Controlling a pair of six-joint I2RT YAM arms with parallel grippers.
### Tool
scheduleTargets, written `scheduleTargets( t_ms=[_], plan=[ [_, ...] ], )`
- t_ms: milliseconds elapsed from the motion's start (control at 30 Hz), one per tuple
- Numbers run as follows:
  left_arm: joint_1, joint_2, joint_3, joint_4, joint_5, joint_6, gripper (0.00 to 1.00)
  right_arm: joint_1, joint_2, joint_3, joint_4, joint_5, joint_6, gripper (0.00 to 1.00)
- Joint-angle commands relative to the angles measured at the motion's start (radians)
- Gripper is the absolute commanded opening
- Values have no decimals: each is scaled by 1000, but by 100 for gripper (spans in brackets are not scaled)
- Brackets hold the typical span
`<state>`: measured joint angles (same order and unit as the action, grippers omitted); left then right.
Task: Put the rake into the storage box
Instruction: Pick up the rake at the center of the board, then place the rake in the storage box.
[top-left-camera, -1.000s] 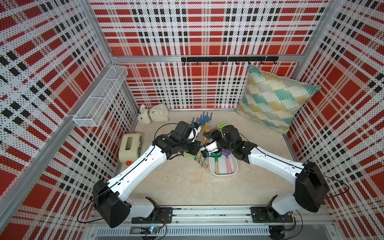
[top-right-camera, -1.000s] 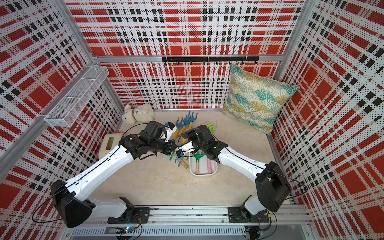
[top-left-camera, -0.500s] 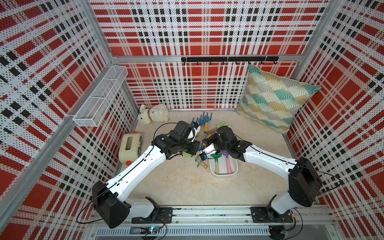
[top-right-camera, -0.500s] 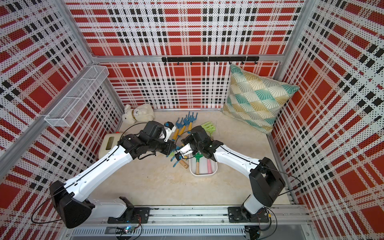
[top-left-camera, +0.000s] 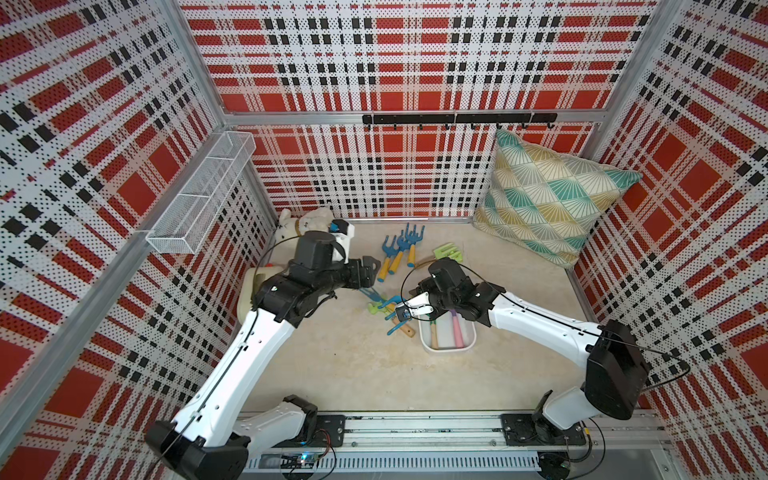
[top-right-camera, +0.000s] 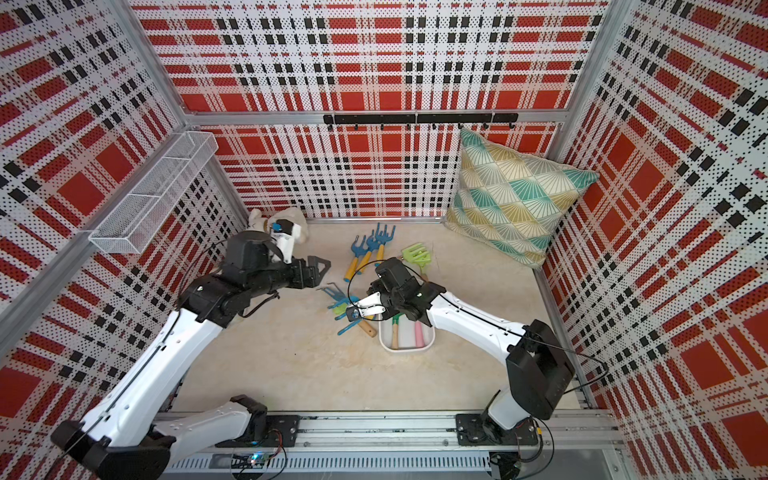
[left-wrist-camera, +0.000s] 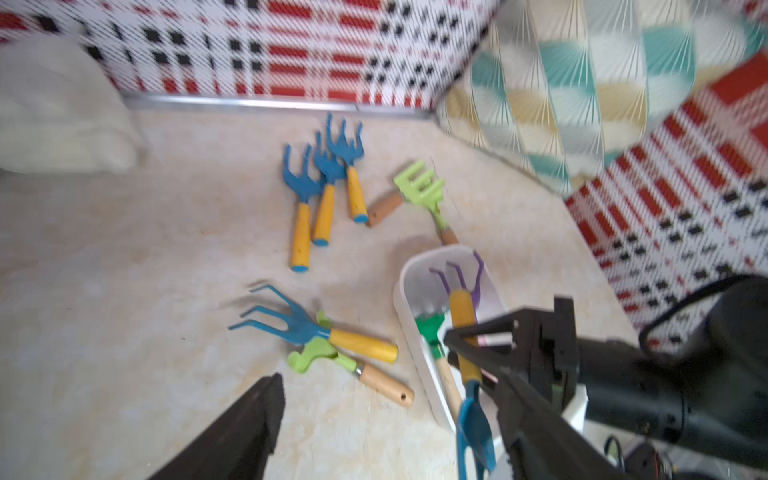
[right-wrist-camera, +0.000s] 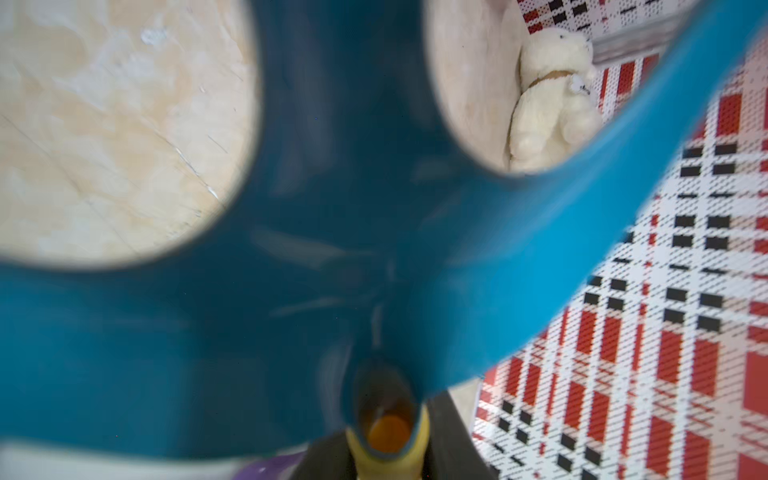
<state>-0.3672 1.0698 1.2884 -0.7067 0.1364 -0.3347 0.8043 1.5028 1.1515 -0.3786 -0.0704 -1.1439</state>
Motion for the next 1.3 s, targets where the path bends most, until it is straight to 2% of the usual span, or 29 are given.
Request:
scheduleTargets(
  t_ms=[0,100,333,533,667,800,1000,1267],
  plan=[
    [48,-90,-53,135,-38,-107,88,9,-131,-26,-82,-37,301,0],
    [53,-151,-152,260,-58,-186,89,8,-220,-87,-69,-82,500,0],
    [31,-296,-475,606,-131,-353,88,8,-331,-145,-18,52,1140,0],
    [-130,-300,-687,838,-324,-353,87,1,-248,-88,-147,89,1490,0],
    [-237,-279,-797,962,-461,-274,87,-14,-181,-85,-186,87,1635,0],
    [-260,-275,-893,1039,-506,-205,87,-25,-139,-93,-207,140,1782,0],
    [-263,-320,-1056,1160,-597,-123,87,-36,-50,-72,-265,146,1822,0],
    [-245,-324,-1059,1167,-594,-87,88,-37,84,-32,-321,133,1801,0]
  ],
)
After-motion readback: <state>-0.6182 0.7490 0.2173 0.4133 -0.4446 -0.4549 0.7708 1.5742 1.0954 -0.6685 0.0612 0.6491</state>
